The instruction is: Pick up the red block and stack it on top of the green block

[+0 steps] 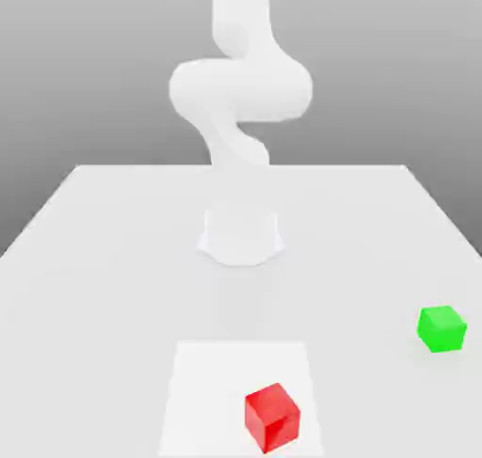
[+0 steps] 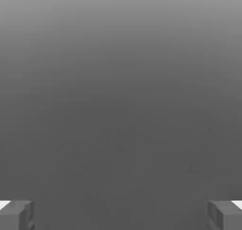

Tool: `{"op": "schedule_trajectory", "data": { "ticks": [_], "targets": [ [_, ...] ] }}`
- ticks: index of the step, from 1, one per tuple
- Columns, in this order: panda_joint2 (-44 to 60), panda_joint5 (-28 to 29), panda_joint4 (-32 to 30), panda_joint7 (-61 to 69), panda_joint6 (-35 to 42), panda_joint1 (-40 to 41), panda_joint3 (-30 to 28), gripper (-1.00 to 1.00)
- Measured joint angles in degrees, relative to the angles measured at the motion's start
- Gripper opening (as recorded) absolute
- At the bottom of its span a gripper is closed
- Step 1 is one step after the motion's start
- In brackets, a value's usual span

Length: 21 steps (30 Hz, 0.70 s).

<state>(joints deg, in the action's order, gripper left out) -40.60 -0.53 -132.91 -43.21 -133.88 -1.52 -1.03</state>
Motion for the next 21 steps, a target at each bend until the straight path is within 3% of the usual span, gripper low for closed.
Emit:
{"op": "schedule_trajectory", "data": {
  "ticks": [21],
  "targets": [
    [43.9,-3.0,-9.5,21.1,-17.7,-7.3,-3.0,0.00]
  ]
}}
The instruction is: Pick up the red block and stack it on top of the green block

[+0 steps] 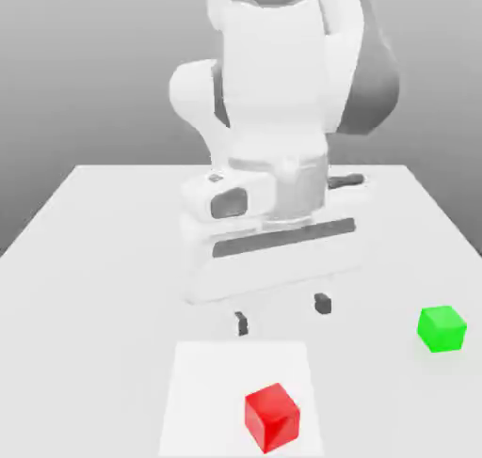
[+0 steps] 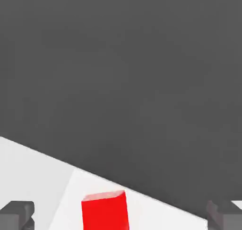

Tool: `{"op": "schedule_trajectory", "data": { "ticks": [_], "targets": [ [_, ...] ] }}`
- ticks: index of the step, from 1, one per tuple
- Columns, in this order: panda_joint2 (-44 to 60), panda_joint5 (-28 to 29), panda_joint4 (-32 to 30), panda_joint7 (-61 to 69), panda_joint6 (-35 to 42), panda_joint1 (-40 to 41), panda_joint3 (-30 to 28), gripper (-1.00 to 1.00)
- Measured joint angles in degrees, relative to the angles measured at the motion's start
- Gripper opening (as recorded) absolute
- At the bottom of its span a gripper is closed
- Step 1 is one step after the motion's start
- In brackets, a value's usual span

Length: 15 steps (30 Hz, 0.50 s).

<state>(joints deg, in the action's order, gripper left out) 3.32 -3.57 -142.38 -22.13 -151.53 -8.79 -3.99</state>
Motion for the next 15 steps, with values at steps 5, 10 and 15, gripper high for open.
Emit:
{"op": "schedule_trajectory", "data": {
  "ticks": [5,10,15],
  "targets": [
    [10.2,1.3,-1.0,2.1,-5.7,0.3,0.5,0.00],
    [17.6,0.5,0.0,2.9,-11.8,1.0,1.4,-1.00],
    [18.2,0.4,0.1,2.9,-12.2,1.1,1.5,-1.00]
  ]
}}
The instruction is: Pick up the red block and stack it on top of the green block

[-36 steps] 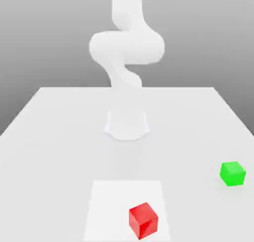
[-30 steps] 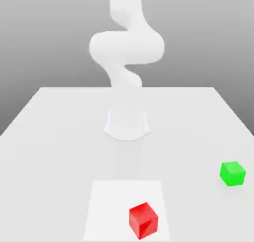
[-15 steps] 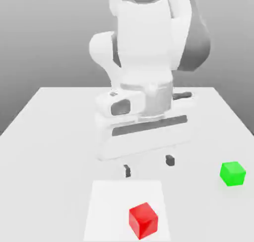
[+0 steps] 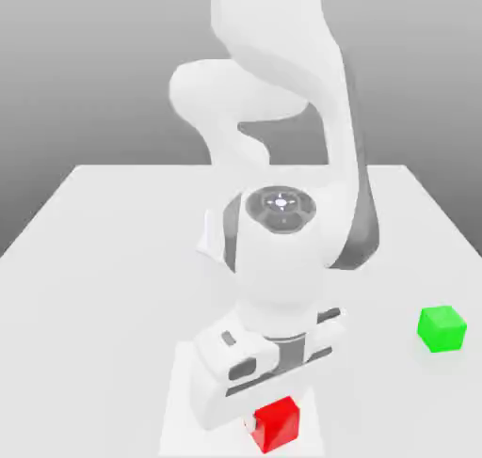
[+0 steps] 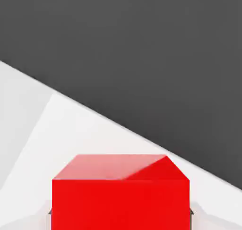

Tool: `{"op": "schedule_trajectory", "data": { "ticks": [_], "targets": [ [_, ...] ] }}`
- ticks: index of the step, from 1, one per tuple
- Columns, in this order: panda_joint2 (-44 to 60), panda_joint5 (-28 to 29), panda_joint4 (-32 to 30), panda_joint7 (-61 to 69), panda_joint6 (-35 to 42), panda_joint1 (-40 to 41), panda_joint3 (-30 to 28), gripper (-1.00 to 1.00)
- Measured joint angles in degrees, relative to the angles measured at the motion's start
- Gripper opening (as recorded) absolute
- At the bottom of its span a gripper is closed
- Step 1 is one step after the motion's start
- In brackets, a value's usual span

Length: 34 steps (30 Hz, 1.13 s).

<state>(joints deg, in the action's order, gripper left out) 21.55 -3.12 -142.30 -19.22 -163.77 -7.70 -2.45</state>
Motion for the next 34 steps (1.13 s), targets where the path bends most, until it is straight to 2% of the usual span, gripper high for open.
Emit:
{"op": "schedule_trajectory", "data": {
  "ticks": [6,14,23,26,30,31,34],
  "targets": [
    [-9.7,1.4,-1.5,-0.9,8.1,-0.8,-0.9,-1.00],
    [-15.2,4.1,-4.6,12.0,10.6,-7.7,8.6,-1.00],
    [-20.5,3.4,-8.2,30.5,12.4,-20.7,17.7,-1.00],
    [-20.5,3.7,-9.1,35.1,11.6,-25.3,19.8,-1.00],
    [-13.2,8.9,-8.8,32.2,4.7,-25.5,16.8,-1.00],
    [-11.4,10.3,-8.7,31.2,3.1,-26.0,15.9,1.00],
    [-11.4,10.3,-8.7,31.2,3.1,-26.0,15.9,1.00]
  ]
}}
